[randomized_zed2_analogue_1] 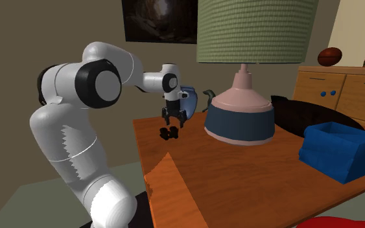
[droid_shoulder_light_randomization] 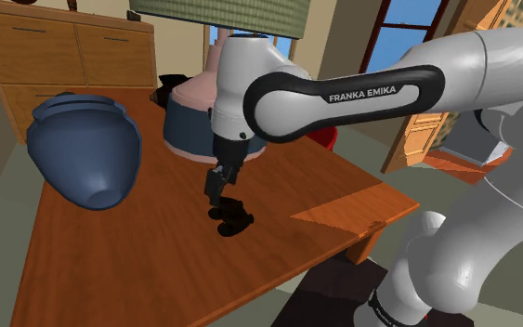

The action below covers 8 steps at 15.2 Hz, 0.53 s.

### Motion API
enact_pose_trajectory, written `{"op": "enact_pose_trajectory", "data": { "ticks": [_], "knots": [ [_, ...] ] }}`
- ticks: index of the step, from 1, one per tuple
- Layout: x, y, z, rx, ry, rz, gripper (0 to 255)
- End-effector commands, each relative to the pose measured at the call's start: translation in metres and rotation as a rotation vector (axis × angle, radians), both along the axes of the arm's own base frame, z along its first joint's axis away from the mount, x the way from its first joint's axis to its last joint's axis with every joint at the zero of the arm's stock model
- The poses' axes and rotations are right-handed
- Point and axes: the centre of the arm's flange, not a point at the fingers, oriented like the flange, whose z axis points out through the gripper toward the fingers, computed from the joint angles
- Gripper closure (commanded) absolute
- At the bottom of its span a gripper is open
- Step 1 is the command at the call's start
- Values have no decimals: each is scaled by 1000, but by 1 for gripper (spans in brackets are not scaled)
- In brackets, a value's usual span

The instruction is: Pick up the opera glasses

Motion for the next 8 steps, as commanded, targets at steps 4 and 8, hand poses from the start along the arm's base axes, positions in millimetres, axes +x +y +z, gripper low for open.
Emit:
{"op": "enact_pose_trajectory", "data": {
  "ticks": [4,8],
  "knots": [
    [4,7,-22,4,-8,16,0],
    [4,7,-41,4,-8,16,0]
  ]
}}
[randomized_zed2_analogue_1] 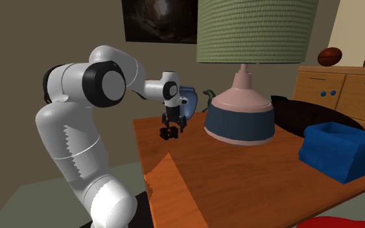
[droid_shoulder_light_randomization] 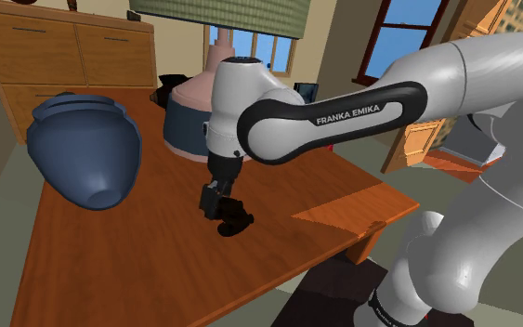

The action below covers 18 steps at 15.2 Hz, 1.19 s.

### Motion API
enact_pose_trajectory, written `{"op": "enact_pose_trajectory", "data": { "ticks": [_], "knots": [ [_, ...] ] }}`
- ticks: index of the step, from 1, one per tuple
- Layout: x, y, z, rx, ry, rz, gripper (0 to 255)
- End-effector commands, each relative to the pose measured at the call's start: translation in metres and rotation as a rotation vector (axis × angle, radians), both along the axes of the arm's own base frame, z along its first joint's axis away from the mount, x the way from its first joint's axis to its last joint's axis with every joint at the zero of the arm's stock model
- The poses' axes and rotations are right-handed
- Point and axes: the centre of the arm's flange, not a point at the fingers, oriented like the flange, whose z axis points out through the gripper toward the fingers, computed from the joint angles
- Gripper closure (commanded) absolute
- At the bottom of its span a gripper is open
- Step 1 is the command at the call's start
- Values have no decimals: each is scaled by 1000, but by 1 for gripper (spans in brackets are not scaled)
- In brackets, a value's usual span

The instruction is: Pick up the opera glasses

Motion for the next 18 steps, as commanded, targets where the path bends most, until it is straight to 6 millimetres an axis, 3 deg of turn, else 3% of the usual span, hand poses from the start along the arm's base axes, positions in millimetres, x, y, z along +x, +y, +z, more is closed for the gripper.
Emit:
{"op": "enact_pose_trajectory", "data": {
  "ticks": [1,2,11,18],
  "knots": [
    [0,-1,-4,0,0,0,0],
    [0,-1,-4,0,0,0,255],
    [0,-1,-4,0,0,0,255],
    [0,-1,33,0,0,0,255]
  ]
}}
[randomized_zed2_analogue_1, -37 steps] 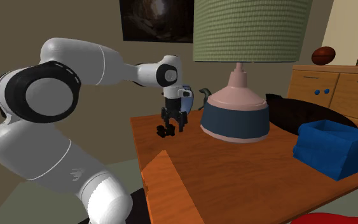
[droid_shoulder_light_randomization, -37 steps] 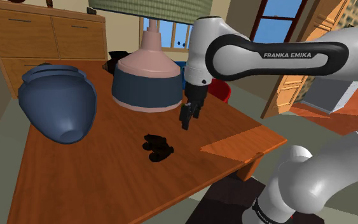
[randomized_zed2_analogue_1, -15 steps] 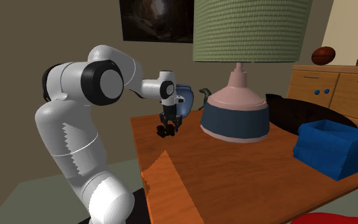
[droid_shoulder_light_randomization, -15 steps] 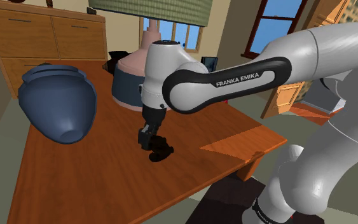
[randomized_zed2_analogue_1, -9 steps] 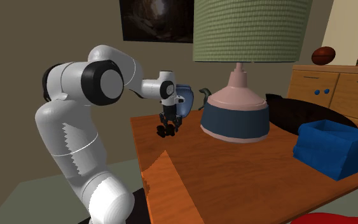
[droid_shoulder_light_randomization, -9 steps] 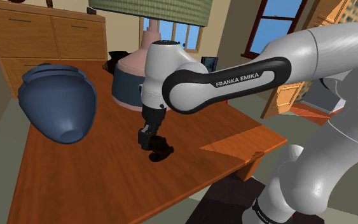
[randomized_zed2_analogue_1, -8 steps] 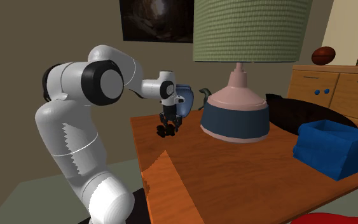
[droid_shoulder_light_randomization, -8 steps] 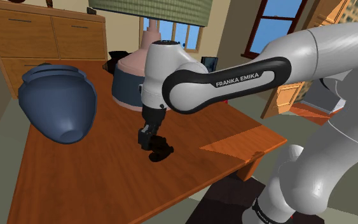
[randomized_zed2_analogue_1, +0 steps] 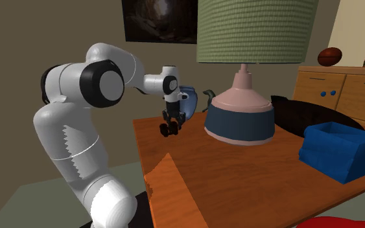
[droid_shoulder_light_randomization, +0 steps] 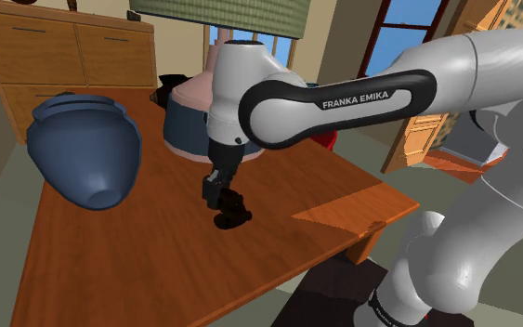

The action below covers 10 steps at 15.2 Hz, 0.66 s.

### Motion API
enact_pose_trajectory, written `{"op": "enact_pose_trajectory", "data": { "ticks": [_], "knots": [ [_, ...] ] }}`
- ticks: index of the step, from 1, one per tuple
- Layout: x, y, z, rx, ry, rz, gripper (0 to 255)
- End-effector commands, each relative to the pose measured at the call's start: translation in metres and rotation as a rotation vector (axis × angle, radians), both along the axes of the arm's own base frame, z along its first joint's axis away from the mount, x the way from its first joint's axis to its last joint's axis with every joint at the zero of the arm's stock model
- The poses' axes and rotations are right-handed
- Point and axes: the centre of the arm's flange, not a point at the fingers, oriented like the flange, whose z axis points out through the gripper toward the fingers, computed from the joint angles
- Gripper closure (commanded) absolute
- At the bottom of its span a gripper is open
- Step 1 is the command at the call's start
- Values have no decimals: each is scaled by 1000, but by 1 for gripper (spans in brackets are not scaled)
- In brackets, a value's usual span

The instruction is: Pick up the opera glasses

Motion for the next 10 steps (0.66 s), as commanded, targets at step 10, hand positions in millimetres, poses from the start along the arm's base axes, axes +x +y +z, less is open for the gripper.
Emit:
{"op": "enact_pose_trajectory", "data": {
  "ticks": [10],
  "knots": [
    [-1,0,49,0,0,0,255]
  ]
}}
